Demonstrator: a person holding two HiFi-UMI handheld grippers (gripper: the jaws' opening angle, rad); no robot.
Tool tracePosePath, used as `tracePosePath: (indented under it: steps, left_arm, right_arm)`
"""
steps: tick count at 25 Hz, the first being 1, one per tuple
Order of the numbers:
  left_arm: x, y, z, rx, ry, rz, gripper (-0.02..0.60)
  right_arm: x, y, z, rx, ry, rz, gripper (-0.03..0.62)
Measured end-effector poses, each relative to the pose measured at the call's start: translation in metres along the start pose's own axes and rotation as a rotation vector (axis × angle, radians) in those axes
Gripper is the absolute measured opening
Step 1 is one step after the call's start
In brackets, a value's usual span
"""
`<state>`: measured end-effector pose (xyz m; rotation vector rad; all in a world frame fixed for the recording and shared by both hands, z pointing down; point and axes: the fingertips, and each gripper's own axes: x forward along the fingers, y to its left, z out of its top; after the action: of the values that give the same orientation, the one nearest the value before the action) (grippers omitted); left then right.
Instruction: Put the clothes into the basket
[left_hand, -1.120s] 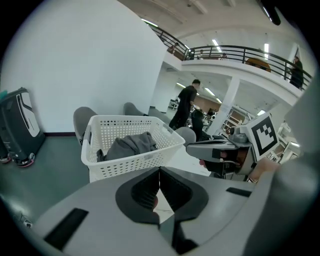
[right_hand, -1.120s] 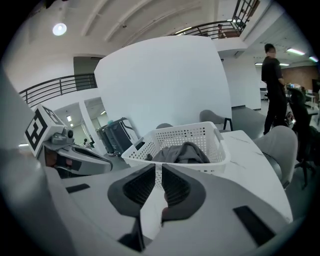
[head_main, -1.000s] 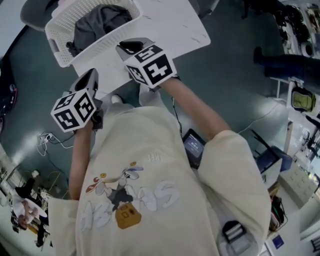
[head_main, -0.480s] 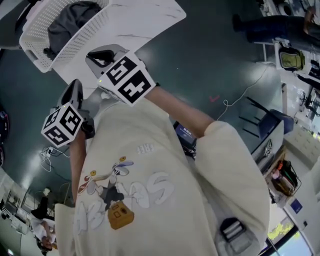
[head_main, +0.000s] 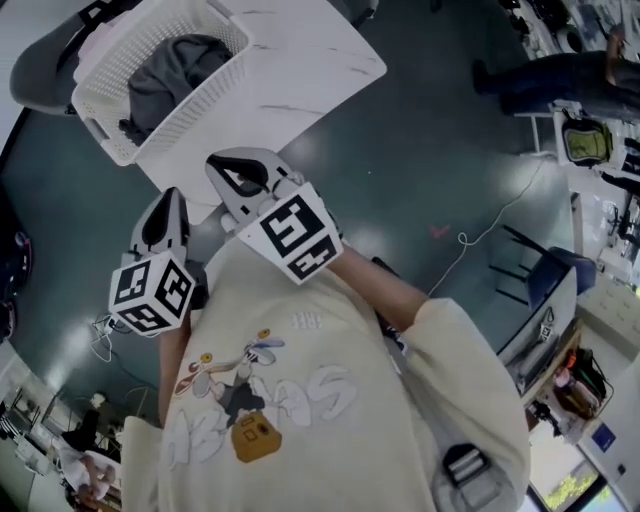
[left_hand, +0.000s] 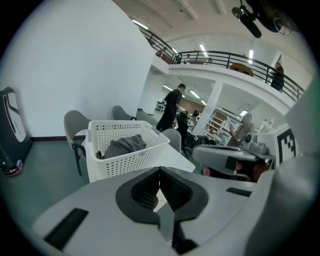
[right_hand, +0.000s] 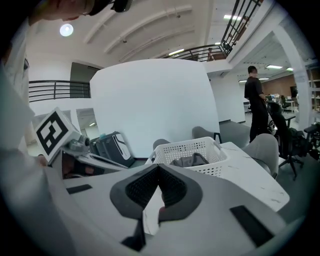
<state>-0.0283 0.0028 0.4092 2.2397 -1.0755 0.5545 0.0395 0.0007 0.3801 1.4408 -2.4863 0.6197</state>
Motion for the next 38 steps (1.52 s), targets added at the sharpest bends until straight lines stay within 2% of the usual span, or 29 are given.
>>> tracePosePath:
  steps: [5,10,16,26,38]
  left_arm:
    - [-0.007,0.003,-0.004,0.007,-0.03,0.004,0.011]
    - [-0.016,0.009,-0.007,0.066,-0.038,0.038,0.011]
    - [-0.017,0.006,-0.005,0.086,-0.034,0.024,0.011]
    - [-0.016,-0.006,0.003,0.167,-0.048,-0.011,0.011]
    - [-0.017,-0.002,0.008,0.172,-0.058,-0.028,0.011]
  right_arm:
    - [0.002,0.008,-0.026,0.02,0.009,-0.024,0.008]
    - [-0.003,0.014,-0.019,-0.014,-0.027,-0.043,0.008]
    - [-0.006,0.024,-0.011,-0.086,-0.049,-0.058,0.008]
    - [-0.006,0.022,-0.006,-0.078,-0.065,-0.068,0.008]
    - [0.003,0.022,-0.006,-0.071,-0.053,-0.073,0.008]
